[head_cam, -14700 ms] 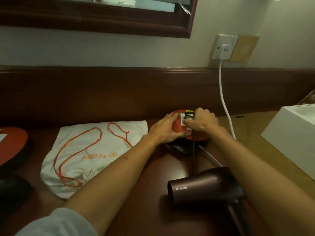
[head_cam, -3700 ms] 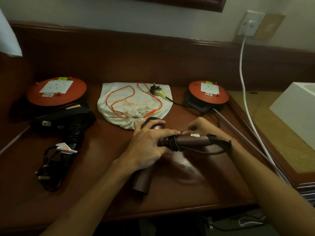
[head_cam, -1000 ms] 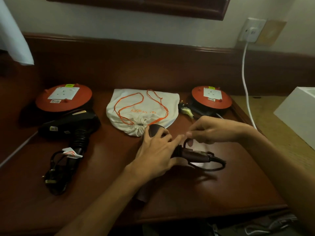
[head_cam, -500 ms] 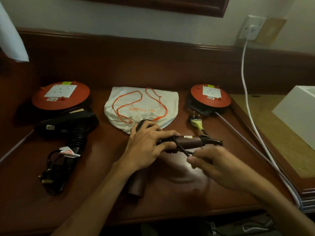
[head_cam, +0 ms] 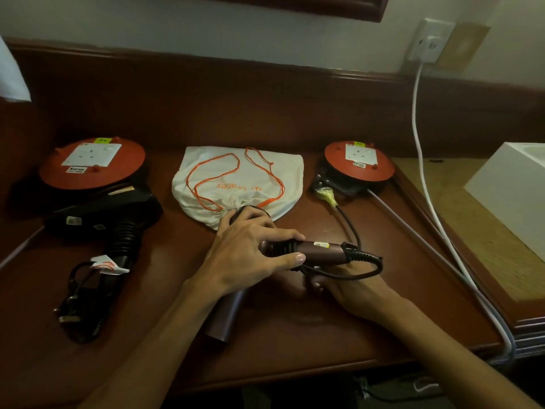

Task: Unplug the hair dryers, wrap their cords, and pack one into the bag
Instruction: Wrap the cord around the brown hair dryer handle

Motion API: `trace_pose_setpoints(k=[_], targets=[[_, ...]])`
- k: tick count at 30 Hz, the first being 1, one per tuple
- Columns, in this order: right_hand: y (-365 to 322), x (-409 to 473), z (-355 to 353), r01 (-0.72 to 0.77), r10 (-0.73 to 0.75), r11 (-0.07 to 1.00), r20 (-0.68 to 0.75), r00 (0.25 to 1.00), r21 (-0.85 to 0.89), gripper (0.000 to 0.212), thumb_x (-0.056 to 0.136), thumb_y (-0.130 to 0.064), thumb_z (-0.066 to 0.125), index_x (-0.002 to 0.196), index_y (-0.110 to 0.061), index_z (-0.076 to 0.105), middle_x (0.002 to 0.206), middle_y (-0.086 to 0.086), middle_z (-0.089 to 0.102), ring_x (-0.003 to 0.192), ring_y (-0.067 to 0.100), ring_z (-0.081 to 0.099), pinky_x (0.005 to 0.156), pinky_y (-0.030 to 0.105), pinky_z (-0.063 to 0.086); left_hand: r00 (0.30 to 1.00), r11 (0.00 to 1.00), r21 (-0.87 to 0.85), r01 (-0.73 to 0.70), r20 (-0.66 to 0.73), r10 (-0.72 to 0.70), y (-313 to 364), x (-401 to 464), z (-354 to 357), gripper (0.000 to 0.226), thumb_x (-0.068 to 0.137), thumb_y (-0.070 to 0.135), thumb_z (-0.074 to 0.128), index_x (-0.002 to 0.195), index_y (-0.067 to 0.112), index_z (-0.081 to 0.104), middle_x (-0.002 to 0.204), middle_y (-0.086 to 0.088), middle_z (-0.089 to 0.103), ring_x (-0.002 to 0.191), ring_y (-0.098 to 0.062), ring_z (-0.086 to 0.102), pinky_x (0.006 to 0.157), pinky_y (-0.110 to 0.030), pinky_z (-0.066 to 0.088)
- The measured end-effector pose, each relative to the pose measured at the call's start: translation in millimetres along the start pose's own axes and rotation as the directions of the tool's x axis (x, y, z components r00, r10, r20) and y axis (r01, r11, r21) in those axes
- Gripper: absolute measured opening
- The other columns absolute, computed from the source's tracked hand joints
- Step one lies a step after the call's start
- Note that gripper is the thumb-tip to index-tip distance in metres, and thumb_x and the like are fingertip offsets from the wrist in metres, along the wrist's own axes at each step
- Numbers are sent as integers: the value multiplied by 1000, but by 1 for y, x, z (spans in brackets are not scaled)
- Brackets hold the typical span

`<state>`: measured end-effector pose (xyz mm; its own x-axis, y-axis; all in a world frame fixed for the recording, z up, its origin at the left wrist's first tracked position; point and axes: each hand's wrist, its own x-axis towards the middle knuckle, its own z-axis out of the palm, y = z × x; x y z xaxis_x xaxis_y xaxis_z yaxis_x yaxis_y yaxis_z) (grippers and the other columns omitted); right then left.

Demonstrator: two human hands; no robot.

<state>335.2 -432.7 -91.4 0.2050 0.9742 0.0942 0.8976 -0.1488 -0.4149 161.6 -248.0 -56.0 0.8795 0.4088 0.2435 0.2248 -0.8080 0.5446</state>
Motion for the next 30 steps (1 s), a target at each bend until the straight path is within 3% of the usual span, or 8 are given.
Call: trace_pose_setpoints(k=[2, 5, 9, 14, 17, 20, 27, 30], targets=[[15, 18, -8, -8, 23, 995, 162, 986, -97, 38, 101, -39, 56, 131, -16, 59, 116, -1, 64, 97, 9, 60, 85, 9, 46, 1000, 1000, -10, -14, 28, 15, -2, -1, -2, 48, 77, 83, 50, 119, 63, 59, 101, 28, 58, 122, 3, 34, 114, -51, 19], [36, 54, -18, 63, 22, 931, 226, 974, -360, 24, 92, -41, 64, 102, -19, 60, 85, 2, 67, 72, 23, 61, 75, 41, 54, 997, 998, -22, -59, 43, 60, -7, -2, -7, 44, 79, 80, 54, 119, 63, 60, 99, 31, 54, 119, 6, 33, 111, -46, 22], [4, 82, -33, 125, 101, 847, 388, 916, -516, 13, 96, -26, 54, 95, -18, 65, 76, 3, 61, 68, 24, 53, 58, 34, 42, 990, 994, 55, -97, 110, 91, -13, -1, -16, 43, 80, 78, 57, 120, 61, 60, 105, 27, 58, 121, 7, 33, 113, -46, 19], [-14, 98, -34, 62, 99, 923, 390, 916, -379, 41, 90, -49, 64, 74, -12, 67, 68, 7, 63, 57, 17, 47, 53, 35, 39, 975, 968, 222, -120, 212, 72, -6, -3, -19, 52, 80, 79, 54, 127, 57, 58, 114, 24, 59, 132, 0, 32, 120, -54, 3], [-17, 103, -43, -62, 116, 987, 399, 910, -147, 31, 85, -37, 76, 80, -8, 68, 76, 9, 67, 64, 20, 57, 57, 37, 46, 974, 953, 280, -119, 218, 57, -2, -4, -19, 60, 81, 79, 53, 136, 53, 51, 121, 20, 58, 136, -4, 32, 121, -56, 3], [-26, 103, -62, -113, 90, 993, 424, 901, 31, 17, 91, -21, 71, 93, -3, 72, 87, 14, 70, 69, 18, 61, 62, 28, 50, 977, 940, 331, -83, 212, 12, 2, -4, -19, 76, 82, 80, 49, 150, 50, 31, 137, 18, 53, 141, -7, 27, 121, -56, 5], [-51, 89, -76, -129, 78, 989, 505, 860, 67, 21, 100, -12, 53, 105, -4, 72, 97, 16, 70, 77, 19, 61, 68, 28, 52, 947, 839, 537, -87, 307, -98, 15, 0, -9, 75, 92, 76, 30, 156, 42, 9, 146, 7, 50, 149, -20, 17, 115, -69, 1], [-53, 83, -77, -120, 79, 991, 493, 867, 52, 21, 100, -15, 55, 104, -7, 74, 92, 10, 73, 76, 23, 67, 65, 31, 55, 893, 844, 525, -109, 425, -148, 21, 12, -11, 68, 94, 71, 38, 154, 45, 21, 142, 2, 53, 149, -24, 19, 109, -78, -5]])
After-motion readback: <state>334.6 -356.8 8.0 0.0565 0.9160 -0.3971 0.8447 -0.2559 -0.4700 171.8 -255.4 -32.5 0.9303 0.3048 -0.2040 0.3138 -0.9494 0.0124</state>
